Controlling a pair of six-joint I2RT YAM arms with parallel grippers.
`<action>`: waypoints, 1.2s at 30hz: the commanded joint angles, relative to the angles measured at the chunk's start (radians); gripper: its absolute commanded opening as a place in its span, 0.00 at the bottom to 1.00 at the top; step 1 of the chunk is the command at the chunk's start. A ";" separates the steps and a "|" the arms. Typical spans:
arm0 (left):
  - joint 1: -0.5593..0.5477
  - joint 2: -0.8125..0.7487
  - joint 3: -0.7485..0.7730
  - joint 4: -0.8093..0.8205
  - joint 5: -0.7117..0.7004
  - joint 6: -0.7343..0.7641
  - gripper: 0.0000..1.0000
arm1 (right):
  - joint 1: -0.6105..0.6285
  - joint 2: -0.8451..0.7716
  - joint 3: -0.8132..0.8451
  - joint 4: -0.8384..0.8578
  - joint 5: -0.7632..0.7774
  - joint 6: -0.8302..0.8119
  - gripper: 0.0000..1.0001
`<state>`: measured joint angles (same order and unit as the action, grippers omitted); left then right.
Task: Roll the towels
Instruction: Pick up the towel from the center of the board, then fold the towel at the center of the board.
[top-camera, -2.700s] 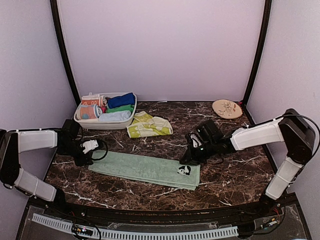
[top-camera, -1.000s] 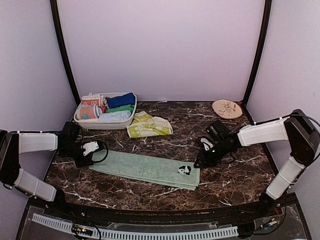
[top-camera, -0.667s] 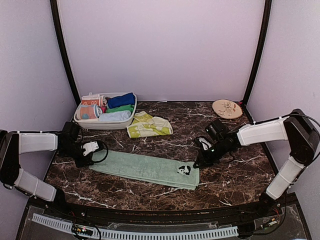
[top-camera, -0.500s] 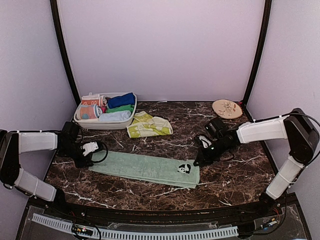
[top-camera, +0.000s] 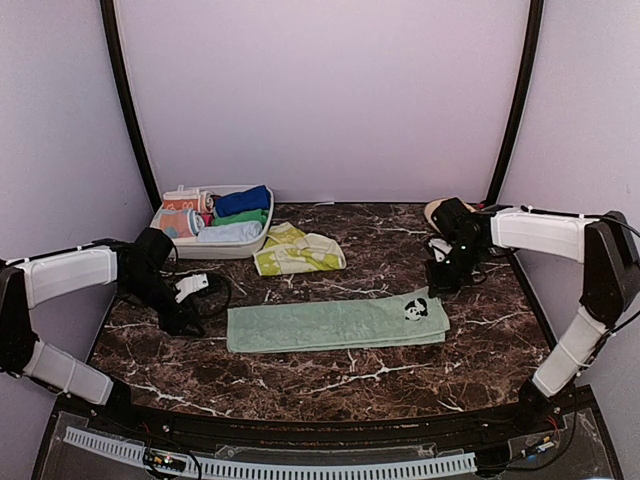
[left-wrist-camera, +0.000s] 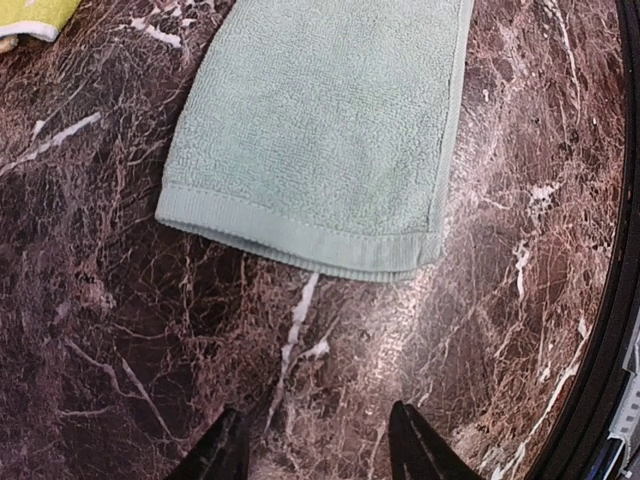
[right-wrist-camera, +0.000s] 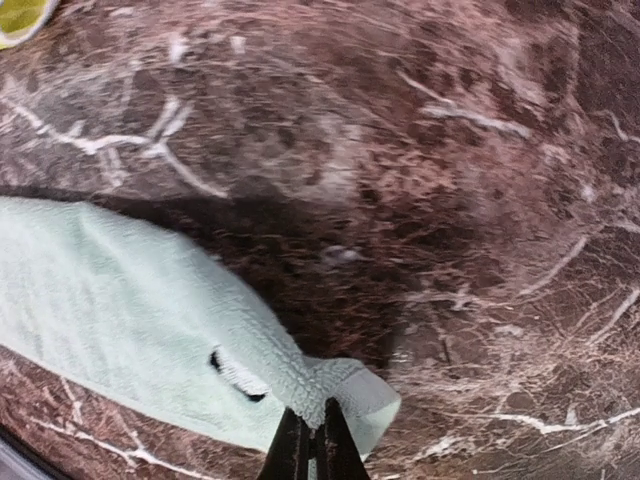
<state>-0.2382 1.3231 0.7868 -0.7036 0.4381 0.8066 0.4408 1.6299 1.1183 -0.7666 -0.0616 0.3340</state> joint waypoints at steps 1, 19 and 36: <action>0.050 -0.016 -0.007 0.021 0.006 -0.025 0.48 | 0.095 -0.028 0.089 -0.041 -0.179 0.006 0.00; 0.162 -0.013 -0.118 0.167 -0.038 0.028 0.40 | 0.453 0.288 0.490 0.136 -0.511 0.210 0.00; 0.169 -0.037 -0.144 0.165 -0.021 0.037 0.40 | 0.530 0.654 0.908 0.195 -0.461 0.344 0.00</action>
<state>-0.0757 1.3201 0.6643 -0.5278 0.4011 0.8276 0.9657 2.2253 1.9575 -0.5816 -0.5709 0.6350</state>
